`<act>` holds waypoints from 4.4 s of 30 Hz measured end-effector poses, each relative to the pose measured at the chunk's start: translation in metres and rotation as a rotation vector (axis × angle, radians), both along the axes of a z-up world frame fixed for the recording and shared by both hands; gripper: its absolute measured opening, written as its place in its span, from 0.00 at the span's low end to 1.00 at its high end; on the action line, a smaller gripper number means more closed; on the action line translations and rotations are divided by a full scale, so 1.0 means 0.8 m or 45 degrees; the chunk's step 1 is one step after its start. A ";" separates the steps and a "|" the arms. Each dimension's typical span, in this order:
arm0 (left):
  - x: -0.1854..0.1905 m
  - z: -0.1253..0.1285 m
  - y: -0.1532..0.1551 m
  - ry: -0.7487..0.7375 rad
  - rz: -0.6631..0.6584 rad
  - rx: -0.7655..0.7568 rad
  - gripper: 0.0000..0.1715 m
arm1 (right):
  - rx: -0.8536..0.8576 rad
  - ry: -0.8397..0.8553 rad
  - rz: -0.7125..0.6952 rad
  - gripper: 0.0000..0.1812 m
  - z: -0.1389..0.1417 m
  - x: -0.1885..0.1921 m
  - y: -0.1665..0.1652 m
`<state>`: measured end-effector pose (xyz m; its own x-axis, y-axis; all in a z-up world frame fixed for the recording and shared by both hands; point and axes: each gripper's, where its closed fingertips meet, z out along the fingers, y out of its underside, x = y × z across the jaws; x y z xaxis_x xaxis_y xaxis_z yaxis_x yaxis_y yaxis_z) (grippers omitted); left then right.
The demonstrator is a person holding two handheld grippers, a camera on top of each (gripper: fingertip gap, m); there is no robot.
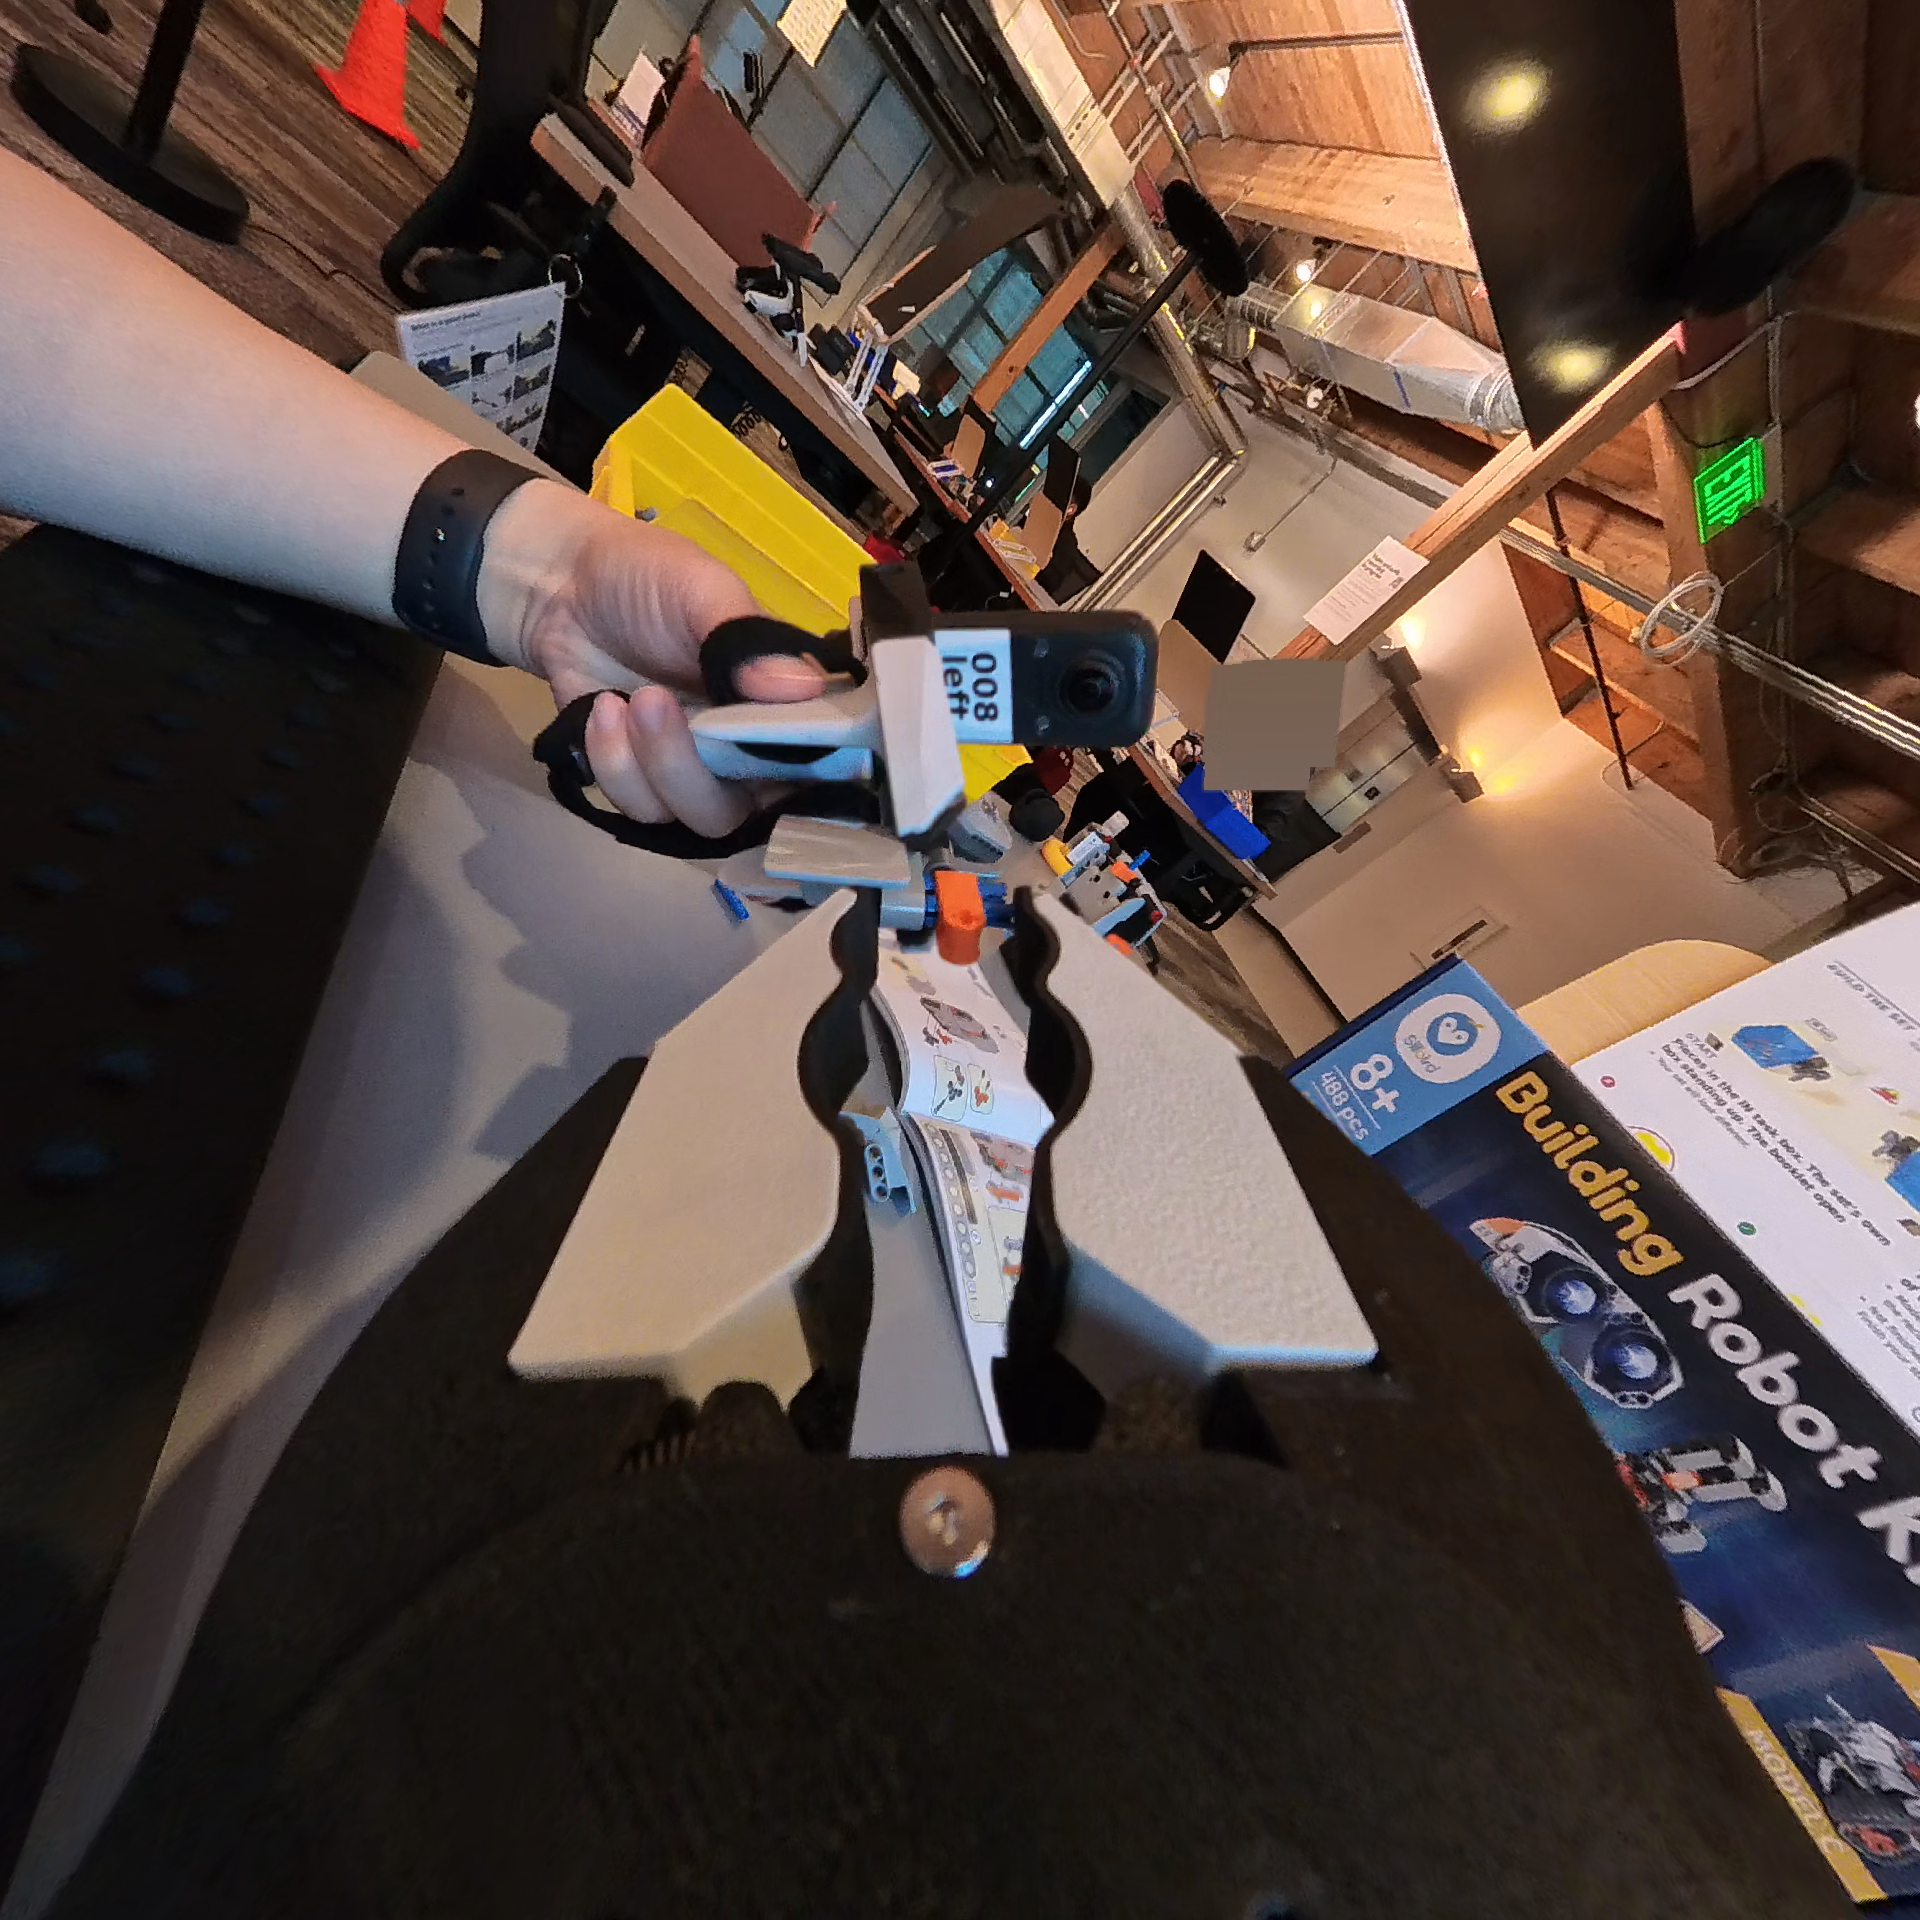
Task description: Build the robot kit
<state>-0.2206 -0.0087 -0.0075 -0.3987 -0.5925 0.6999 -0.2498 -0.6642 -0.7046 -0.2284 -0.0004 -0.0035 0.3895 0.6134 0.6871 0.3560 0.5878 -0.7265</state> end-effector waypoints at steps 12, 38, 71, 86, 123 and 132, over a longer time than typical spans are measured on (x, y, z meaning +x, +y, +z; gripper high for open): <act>0.001 -0.013 -0.001 0.071 -0.036 -0.042 0.03 | -0.092 -0.035 0.036 0.14 -0.015 -0.004 0.002; 0.010 -0.030 0.002 0.155 -0.022 -0.124 0.03 | -0.105 -0.050 -0.053 0.17 -0.037 -0.013 0.023; 0.013 -0.032 0.012 0.118 0.008 -0.229 0.03 | -0.018 -0.201 -0.222 0.14 -0.044 -0.005 0.035; 0.012 -0.030 0.018 0.102 0.050 -0.212 0.03 | 0.161 -0.319 -0.387 0.13 -0.043 -0.002 0.041; -0.071 -0.146 0.022 0.783 -0.173 0.372 0.10 | -1.884 -0.209 0.505 0.03 -0.165 -0.065 0.019; -0.126 -0.034 0.091 0.199 0.586 0.104 0.21 | -1.948 0.528 0.524 0.03 -0.096 -0.049 0.062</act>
<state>-0.3218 0.0639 -0.0346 0.0234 -0.7379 0.6745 -0.0497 -0.6747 -0.7364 -0.2675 0.0489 -0.0802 0.0294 0.6874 -0.7257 0.0104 -0.7262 -0.6874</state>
